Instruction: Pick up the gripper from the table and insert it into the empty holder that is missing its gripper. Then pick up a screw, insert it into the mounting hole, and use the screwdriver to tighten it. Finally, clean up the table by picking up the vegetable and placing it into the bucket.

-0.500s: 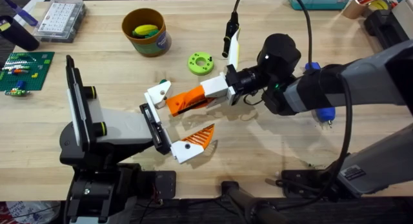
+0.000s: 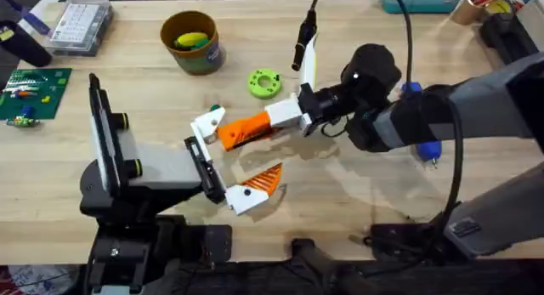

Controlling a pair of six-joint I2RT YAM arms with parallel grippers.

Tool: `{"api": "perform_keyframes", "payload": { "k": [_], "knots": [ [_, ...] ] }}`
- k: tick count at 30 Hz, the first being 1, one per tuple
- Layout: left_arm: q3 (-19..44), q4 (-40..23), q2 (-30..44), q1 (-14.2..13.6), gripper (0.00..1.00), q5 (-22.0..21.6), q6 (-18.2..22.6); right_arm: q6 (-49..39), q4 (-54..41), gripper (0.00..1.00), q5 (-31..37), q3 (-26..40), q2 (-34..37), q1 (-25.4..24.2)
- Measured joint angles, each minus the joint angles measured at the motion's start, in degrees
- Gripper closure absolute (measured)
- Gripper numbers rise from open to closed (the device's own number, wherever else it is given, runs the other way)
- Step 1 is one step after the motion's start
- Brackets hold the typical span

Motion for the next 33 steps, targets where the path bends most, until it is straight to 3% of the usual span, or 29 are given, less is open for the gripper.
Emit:
{"api": "perform_keyframes", "payload": {
  "k": [33],
  "knots": [
    [0.00,0.01,-0.01,0.00,0.012,0.01,0.00,1.37,0.11,0.986,0.42,0.00,0.03,0.00]
  ]
}}
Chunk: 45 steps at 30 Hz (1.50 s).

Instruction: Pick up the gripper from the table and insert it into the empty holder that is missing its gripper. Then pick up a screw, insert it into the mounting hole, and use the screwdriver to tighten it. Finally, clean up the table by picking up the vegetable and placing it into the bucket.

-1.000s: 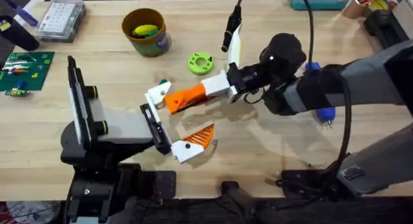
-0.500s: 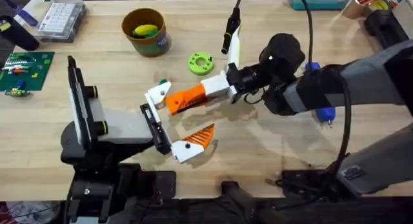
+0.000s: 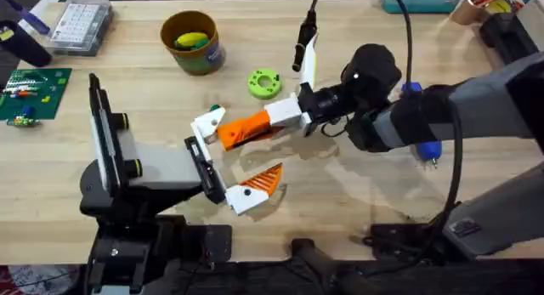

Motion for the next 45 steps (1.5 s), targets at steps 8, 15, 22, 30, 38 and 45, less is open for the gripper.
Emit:
{"api": "perform_keyframes", "payload": {
  "k": [8,15,22,30,38,45],
  "knots": [
    [0.00,0.02,0.01,0.00,0.012,0.01,0.02,-0.01,0.20,0.986,0.28,0.00,0.00,0.00],
    [0.00,0.02,0.01,0.00,0.012,0.00,0.02,-0.03,0.20,0.986,0.28,0.00,0.00,0.00],
    [0.00,-0.20,0.01,0.00,0.012,0.30,-0.39,-1.30,-2.31,0.986,0.45,0.21,0.00,0.00],
    [0.04,-0.89,0.01,0.01,0.012,1.57,-0.21,-2.66,-5.09,0.986,0.44,1.98,0.00,0.87],
    [0.04,-0.93,0.01,0.02,0.012,1.54,-0.25,-6.17,-11.44,0.986,0.18,4.46,-0.02,1.40],
    [0.04,-1.03,0.01,0.04,0.012,1.96,-0.44,-7.90,-12.70,0.986,0.30,4.76,0.00,1.50]
  ]
}}
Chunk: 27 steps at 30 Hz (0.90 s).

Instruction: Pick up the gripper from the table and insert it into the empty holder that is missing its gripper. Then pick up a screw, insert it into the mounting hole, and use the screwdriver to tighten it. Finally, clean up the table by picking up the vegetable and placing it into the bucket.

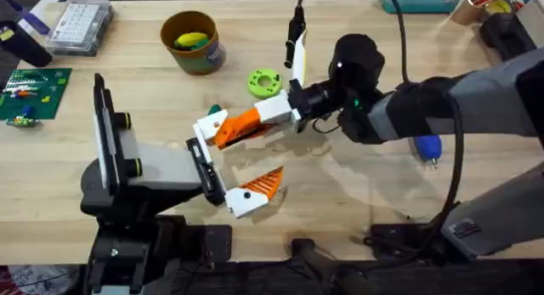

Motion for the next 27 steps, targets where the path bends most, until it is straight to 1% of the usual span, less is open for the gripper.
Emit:
{"api": "perform_keyframes", "payload": {
  "k": [4,12,27],
  "knots": [
    [0.00,-0.01,0.00,0.15,0.012,0.05,-0.03,-0.56,-0.86,0.986,0.27,0.32,-0.01,0.05],
    [0.00,-0.04,0.00,0.18,0.012,0.24,-0.45,-5.24,-9.06,0.985,1.19,3.90,-0.04,0.41],
    [0.00,0.07,0.01,0.53,0.012,-0.66,-0.44,-7.73,-10.24,0.985,3.45,4.52,-0.02,1.31]
  ]
}}
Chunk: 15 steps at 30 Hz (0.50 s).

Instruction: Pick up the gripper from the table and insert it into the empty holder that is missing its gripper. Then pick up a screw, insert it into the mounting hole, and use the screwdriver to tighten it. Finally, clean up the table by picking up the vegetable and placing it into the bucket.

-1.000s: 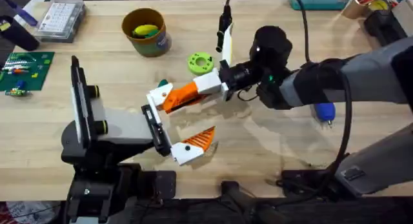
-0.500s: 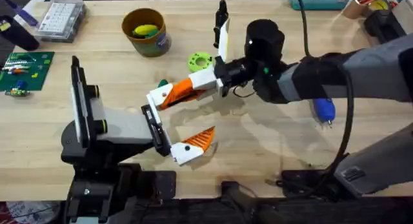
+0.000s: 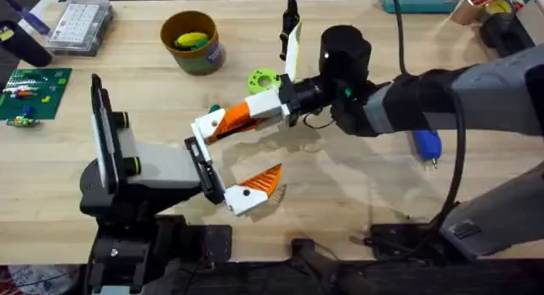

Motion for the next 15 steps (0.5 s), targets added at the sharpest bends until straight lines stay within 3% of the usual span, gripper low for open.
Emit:
{"api": "perform_keyframes", "payload": {
  "k": [13,15],
  "knots": [
    [-0.02,0.02,-0.01,0.04,0.012,-0.08,0.00,-0.35,-0.06,0.992,0.18,0.09,0.00,0.06],
    [-0.02,0.04,-0.01,0.04,0.012,-0.11,0.00,-0.53,-0.14,0.956,0.19,0.09,0.00,0.06]
  ]
}}
